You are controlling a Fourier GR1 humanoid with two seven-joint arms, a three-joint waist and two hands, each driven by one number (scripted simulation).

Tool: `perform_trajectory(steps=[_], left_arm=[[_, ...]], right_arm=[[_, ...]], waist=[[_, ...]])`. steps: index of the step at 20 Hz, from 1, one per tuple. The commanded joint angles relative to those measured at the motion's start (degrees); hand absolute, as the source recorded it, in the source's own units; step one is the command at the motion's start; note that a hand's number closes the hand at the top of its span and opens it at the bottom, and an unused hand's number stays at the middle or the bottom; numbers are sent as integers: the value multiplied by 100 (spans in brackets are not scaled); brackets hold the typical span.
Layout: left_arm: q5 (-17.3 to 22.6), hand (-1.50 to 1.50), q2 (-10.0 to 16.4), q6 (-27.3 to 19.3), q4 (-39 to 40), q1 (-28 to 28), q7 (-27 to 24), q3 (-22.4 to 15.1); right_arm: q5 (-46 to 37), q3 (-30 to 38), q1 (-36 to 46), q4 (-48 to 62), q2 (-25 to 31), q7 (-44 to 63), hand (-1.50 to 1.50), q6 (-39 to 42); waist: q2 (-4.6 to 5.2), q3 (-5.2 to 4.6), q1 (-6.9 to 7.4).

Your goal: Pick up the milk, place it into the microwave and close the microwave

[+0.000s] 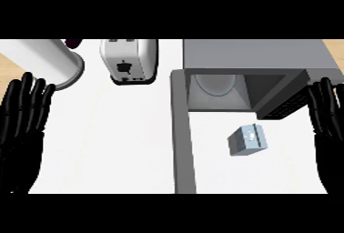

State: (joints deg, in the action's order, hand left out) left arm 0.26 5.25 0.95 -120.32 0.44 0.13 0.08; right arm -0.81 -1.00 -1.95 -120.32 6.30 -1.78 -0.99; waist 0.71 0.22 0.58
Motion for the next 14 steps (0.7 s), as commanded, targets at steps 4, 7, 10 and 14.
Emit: perform_trajectory(steps=[4, 7, 10, 14], left_arm=[[482, -150, 450, 546, 69, 253, -112, 574], [1562, -150, 3, 441, 96, -41, 684, 545], [2075, -150, 217, 781, -203, 519, 617, 926], [2466, -150, 281, 1128, -822, 1284, 659, 1198]], right_arm=[[-1090, -339, 61, -519, -317, 813, -150, -779], [-962, -571, 116, -602, -409, 1158, -150, -675], [-1619, -1300, 28, -968, -619, 1635, -150, -1256], [-2012, -1407, -34, -1097, -626, 1930, -150, -1421]], waist=[[-78, -28, -43], [-79, -30, -46], [-88, -30, -21], [-86, -26, -16]])
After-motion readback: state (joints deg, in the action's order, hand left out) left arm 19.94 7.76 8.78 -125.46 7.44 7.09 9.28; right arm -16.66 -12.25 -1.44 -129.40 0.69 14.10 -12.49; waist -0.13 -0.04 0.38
